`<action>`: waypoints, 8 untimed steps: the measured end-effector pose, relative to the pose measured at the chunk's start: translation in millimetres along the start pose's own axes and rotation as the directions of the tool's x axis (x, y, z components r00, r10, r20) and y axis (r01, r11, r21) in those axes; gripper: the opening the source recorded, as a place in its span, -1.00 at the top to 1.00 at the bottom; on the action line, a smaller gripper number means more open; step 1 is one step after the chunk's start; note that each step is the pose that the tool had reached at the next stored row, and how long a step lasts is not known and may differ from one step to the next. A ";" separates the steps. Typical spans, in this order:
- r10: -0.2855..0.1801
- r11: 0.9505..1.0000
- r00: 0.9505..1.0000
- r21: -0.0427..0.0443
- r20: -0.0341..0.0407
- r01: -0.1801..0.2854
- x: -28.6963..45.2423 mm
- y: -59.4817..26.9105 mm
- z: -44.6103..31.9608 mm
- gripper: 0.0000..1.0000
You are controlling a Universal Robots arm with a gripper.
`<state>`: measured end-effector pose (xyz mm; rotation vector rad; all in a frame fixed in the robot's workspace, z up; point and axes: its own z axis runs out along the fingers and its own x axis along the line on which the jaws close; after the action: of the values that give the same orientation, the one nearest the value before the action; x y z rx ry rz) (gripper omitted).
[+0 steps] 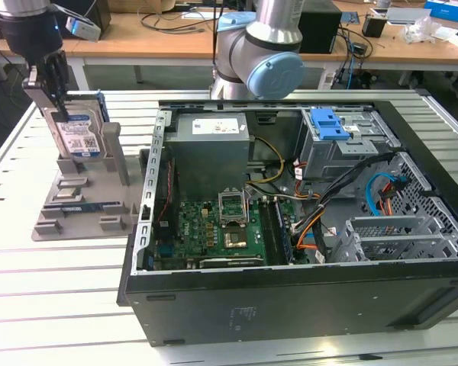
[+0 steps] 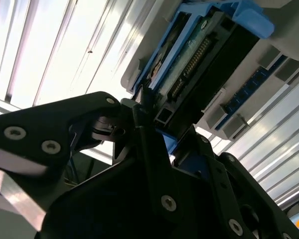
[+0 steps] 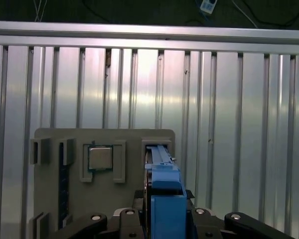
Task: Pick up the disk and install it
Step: 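Pick up the disk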
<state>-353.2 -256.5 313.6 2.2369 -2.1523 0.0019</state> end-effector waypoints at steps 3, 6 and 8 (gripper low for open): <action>0.000 1.000 1.000 0.000 0.000 0.000 -0.3 0.2 -6.8 0.26; 0.000 1.000 1.000 0.000 0.000 0.000 -0.8 0.4 -16.2 0.26; 0.000 1.000 1.000 0.000 0.000 0.000 -1.0 0.5 -19.9 0.26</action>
<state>-353.2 -255.0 333.6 2.2369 -2.1523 0.0018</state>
